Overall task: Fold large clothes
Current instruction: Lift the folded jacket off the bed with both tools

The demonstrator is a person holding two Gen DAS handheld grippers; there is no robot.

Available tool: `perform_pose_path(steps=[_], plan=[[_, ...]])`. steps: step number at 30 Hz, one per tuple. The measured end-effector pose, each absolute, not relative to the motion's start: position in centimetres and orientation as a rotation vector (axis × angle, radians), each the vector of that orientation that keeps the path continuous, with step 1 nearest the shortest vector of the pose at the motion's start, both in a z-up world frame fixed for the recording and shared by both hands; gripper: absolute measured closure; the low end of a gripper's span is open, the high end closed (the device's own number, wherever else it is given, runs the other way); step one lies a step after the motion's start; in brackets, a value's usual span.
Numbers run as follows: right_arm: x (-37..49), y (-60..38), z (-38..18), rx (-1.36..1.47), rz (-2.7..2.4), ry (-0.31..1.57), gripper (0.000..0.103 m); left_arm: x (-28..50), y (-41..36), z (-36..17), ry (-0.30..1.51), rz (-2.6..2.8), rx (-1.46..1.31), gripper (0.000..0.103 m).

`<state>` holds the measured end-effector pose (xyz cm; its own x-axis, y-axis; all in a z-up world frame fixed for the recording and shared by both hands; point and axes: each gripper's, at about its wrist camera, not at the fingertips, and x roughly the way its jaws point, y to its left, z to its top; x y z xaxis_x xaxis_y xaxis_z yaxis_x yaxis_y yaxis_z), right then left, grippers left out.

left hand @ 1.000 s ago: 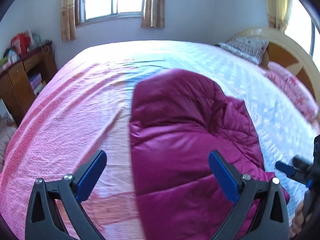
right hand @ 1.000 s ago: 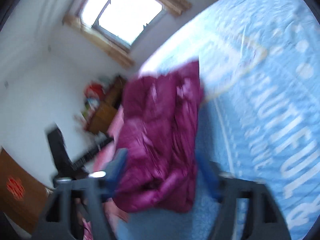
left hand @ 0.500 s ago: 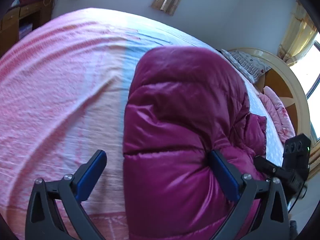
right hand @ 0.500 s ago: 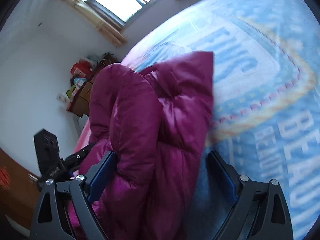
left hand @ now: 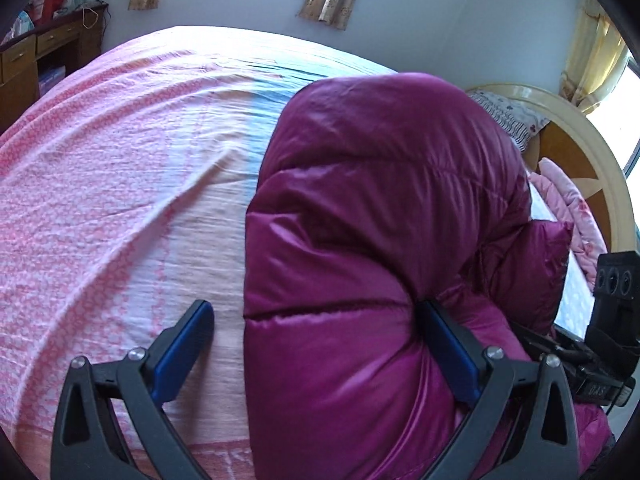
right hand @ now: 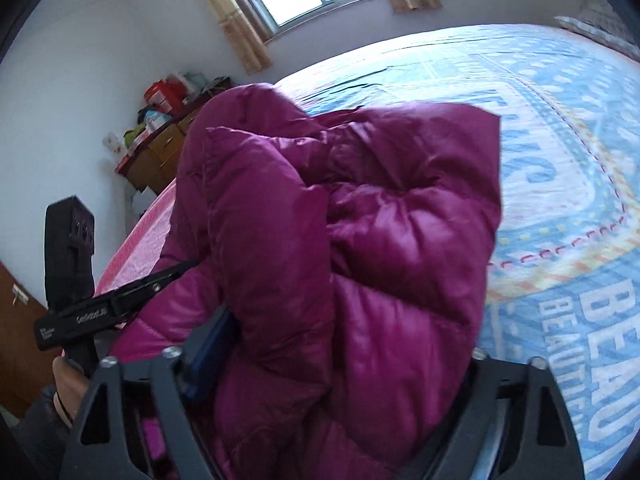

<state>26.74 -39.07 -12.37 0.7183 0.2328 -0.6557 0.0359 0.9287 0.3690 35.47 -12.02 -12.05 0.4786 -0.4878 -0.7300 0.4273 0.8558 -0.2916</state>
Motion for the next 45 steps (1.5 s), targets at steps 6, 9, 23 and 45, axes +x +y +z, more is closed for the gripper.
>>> perform_pose_path(steps=[6,9,23,45], plan=[[26.2,-39.1,-12.6,0.355,0.088,0.758,0.033,33.8,-14.8,-11.0,0.832,-0.543,0.046,0.035],[25.3,-38.4,-12.8,0.383,0.079,0.765,0.049,33.0,-15.5,-10.7,0.830,-0.510,0.059,0.042],[14.0,-29.8,-12.6,0.404,0.085,0.725,0.059,21.4,-11.1,-8.6,0.835,-0.366,0.092,0.048],[12.3,-5.7,-7.0,0.202,0.616,0.675,0.064,17.9,8.0,-4.2,0.713,0.069,-0.053,0.052]])
